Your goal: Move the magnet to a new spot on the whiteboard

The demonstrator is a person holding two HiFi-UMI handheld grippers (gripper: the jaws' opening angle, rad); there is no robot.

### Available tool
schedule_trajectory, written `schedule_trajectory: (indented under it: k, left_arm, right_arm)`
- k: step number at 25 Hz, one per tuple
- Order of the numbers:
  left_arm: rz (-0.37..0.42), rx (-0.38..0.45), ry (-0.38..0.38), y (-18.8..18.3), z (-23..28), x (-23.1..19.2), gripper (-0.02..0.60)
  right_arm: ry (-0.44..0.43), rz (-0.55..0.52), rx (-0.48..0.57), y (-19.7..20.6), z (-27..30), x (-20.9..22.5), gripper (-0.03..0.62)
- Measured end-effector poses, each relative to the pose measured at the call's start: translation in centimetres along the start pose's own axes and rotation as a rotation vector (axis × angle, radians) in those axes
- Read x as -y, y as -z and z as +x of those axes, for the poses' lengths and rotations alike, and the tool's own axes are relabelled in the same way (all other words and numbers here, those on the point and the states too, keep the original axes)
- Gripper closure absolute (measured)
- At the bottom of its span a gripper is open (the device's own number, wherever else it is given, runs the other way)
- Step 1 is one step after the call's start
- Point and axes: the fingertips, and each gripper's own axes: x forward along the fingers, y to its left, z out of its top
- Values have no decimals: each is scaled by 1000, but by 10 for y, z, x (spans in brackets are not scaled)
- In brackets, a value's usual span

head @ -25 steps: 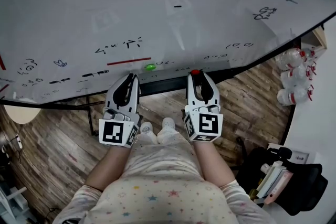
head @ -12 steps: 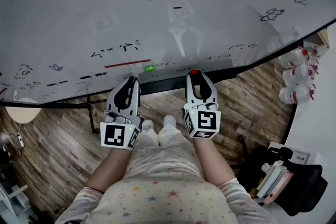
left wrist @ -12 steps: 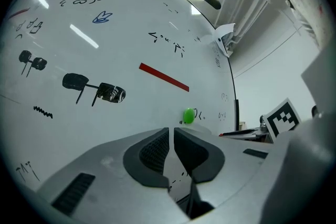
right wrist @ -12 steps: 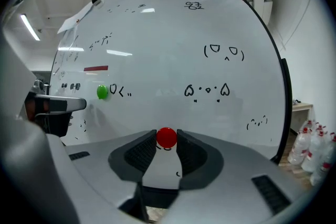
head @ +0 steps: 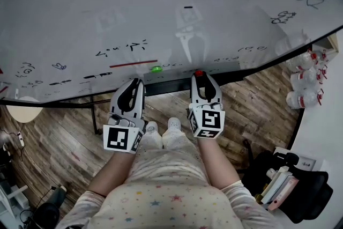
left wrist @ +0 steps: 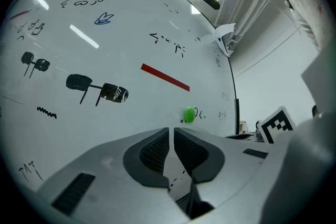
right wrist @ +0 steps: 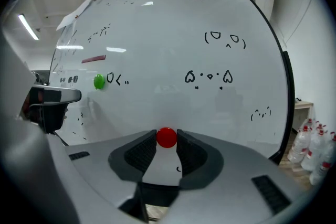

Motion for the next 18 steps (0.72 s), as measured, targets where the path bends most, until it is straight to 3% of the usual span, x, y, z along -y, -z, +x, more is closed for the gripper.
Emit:
schedule_trajectory:
  k: [18]
  left_arm:
    - [5, 0, -3, -1, -5, -3, 546]
  right_arm:
    - [-1, -9, -13, 5, 7, -2, 474]
